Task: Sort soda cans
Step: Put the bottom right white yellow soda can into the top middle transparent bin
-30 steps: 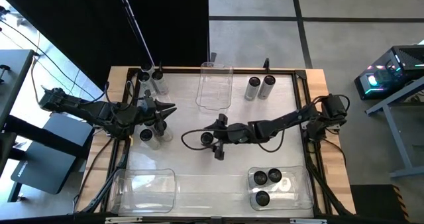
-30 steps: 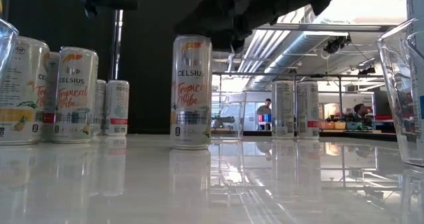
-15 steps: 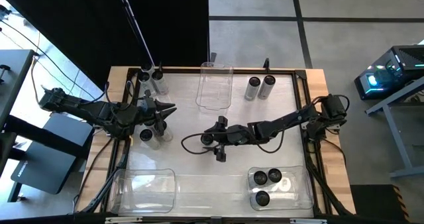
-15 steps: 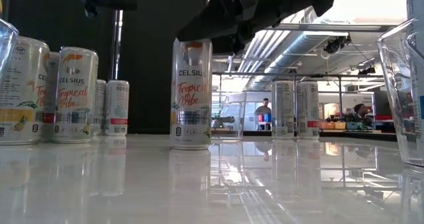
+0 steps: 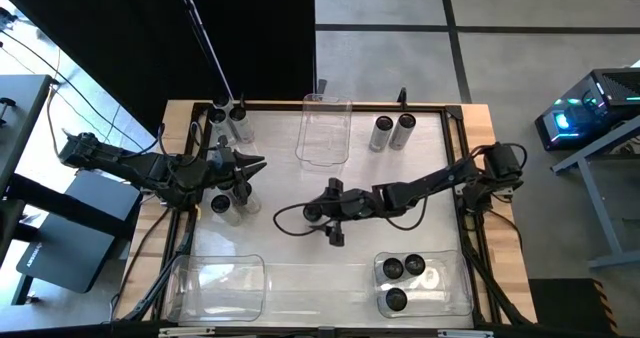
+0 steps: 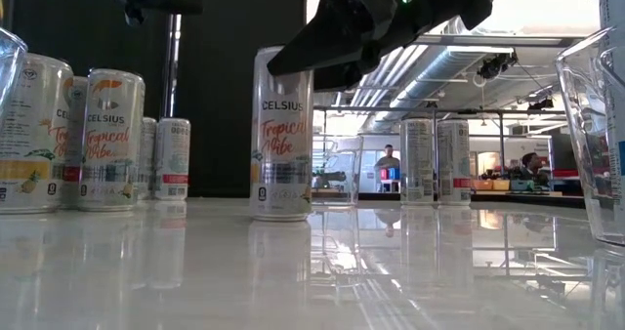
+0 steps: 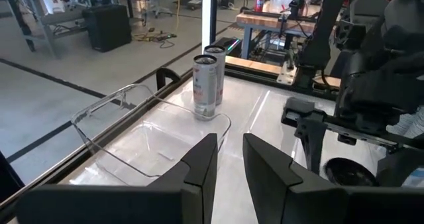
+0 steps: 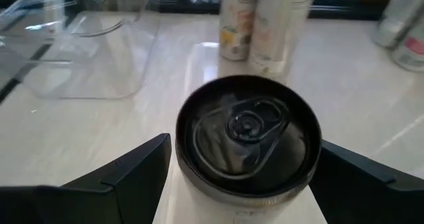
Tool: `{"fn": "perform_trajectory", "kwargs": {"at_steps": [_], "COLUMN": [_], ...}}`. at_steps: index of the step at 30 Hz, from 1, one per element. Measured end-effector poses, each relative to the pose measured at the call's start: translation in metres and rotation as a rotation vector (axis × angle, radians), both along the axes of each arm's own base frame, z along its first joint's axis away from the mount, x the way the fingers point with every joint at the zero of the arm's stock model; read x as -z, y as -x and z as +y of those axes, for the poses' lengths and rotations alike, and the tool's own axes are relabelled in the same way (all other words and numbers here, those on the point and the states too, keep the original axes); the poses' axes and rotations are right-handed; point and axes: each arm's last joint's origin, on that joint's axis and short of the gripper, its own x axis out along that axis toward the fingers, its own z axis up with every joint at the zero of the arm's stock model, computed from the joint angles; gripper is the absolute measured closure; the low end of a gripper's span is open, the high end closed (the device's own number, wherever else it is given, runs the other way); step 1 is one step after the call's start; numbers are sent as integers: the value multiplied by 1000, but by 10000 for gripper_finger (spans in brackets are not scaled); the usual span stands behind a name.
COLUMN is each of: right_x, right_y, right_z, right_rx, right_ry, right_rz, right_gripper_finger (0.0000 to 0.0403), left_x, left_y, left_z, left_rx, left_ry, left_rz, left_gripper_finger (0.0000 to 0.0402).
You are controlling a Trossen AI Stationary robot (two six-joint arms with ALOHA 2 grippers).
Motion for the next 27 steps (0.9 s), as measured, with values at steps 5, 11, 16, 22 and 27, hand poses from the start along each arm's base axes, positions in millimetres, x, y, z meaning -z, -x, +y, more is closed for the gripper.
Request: {"fn": "perform_trajectory", "kwargs": {"at_steps": [5,11,16,22,27], "right_x": [4,3,3,-5,-37], "right_y": [-1,-1,-2,0,9], "right_z": [1,1,1,-1,-5], "right_rx": [-5,-3,-3,51,99], "right_ry": [1,-2,-2,24,58], "right_rz": [5,-1,-6,-37,-143], "right_gripper_finger": [100,156,163,163,163], "left_x": [0,0,0,0,0], "left_y": [0,0,0,0,0], "left_z": [0,0,0,0,0], "left_rx": [0,0,0,0,0], "left_ry": [0,0,0,0,0], "left_rz": [-1,0,0,0,0], "left_gripper_finger": [336,336,336,336,336]}}
